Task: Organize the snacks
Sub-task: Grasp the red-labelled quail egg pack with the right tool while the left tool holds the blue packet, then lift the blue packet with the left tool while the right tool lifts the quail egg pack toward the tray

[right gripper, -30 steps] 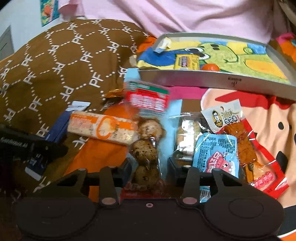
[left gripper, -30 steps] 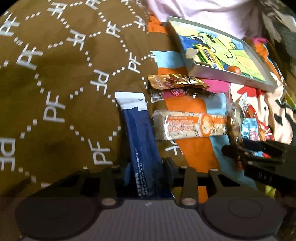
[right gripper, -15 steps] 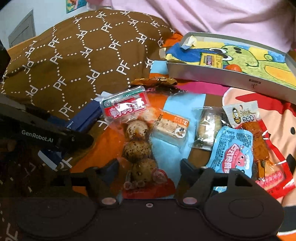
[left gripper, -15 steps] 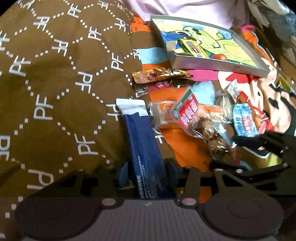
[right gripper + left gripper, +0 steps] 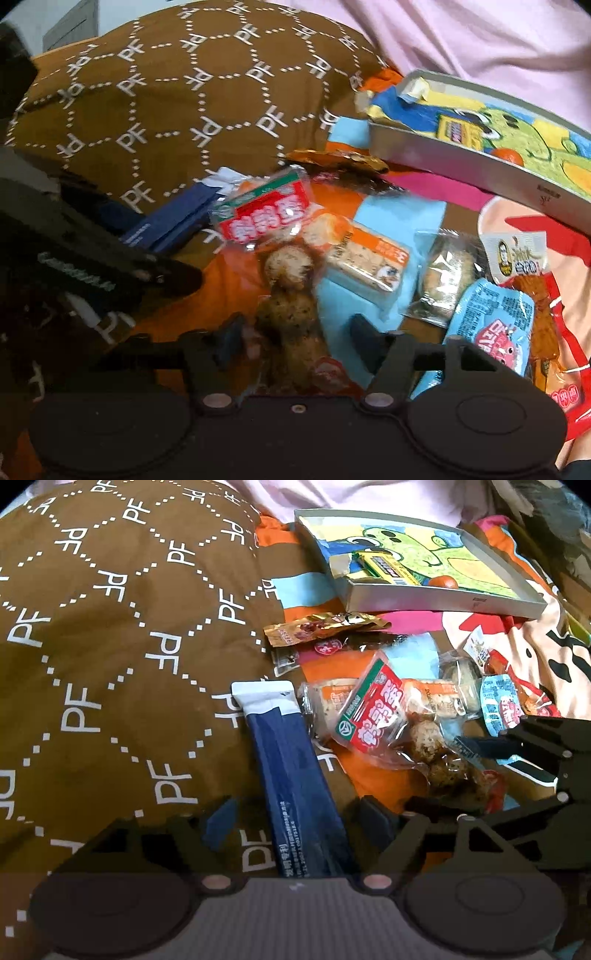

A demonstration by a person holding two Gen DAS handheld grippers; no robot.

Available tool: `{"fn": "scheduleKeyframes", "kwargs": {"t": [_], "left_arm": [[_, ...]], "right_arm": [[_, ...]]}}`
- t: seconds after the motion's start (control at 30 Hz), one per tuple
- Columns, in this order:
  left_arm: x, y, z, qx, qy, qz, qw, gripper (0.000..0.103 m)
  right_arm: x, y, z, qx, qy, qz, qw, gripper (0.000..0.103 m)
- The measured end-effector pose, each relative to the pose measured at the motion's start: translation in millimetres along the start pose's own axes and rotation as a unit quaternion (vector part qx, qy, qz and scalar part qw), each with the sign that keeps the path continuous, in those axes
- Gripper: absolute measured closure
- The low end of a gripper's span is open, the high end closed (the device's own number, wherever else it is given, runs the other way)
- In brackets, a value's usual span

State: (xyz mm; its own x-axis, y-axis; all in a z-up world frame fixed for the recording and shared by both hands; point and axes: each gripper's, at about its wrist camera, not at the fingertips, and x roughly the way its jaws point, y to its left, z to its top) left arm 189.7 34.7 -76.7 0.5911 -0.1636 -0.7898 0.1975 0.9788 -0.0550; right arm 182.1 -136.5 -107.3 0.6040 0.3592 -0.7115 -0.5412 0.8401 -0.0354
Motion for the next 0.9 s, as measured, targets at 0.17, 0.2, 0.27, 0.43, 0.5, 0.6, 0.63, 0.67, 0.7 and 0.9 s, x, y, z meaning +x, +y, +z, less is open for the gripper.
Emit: {"fn": "scheduleKeyframes", "kwargs": {"t": [0.17, 0.2, 0.27, 0.43, 0.5, 0.6, 0.63, 0.67, 0.7, 0.9], "left_arm": [[-2.5, -0.9, 0.3, -0.002, -0.003, -0.003, 1.0, 0.042], [-3.1, -1.8, 0.1, 0.0, -0.004, -0.003, 1.0, 0.046], [-4.6, -4.8, -0.5, 0.007, -0.006, 0.001, 1.0, 0.053], [-10.3, -8.8, -1.1, 0.003, 0.001, 0.004, 1.0, 0.064], [-13.2, -5.5, -0.9, -0.017, 0.007, -0.004, 0.9998, 0.066], [-19.5, 1.3, -2.8, -0.056, 0.016, -0.031, 0.9978, 0.068], [-21.0, 2.2, -3.9, -0.066, 0.018, -0.038, 0.9969, 0.07], [-23.1, 3.0, -5.5, -0.072, 0.019, -0.042, 0.9963, 0.07], [-25.5, 2.9, -7.3, -0.079, 0.019, -0.046, 0.9957, 0.07], [-36.4, -10.1, -18.6, -0.089, 0.018, -0.034, 0.9953, 0.072]], "right_arm": [[-4.8, 4.9, -2.0, 0.001, -0.006, -0.008, 1.0, 0.05], [-6.1, 5.1, -2.4, 0.002, -0.007, -0.011, 1.0, 0.051], [-9.5, 8.0, -3.9, -0.005, -0.008, -0.021, 1.0, 0.052], [-20.6, 21.2, -9.4, -0.047, -0.004, -0.058, 0.997, 0.058], [-25.7, 24.2, -12.4, -0.058, -0.001, -0.071, 0.996, 0.059], [-33.3, 25.8, -18.9, -0.073, -0.005, -0.082, 0.994, 0.06], [-36.0, 25.7, -21.8, -0.078, -0.007, -0.085, 0.993, 0.06], [-38.4, 25.1, -24.4, -0.079, -0.008, -0.087, 0.993, 0.06], [-40.6, 24.4, -27.1, -0.08, -0.008, -0.088, 0.993, 0.061], [-53.6, 27.7, -38.8, -0.109, -0.022, -0.118, 0.987, 0.061]]}}
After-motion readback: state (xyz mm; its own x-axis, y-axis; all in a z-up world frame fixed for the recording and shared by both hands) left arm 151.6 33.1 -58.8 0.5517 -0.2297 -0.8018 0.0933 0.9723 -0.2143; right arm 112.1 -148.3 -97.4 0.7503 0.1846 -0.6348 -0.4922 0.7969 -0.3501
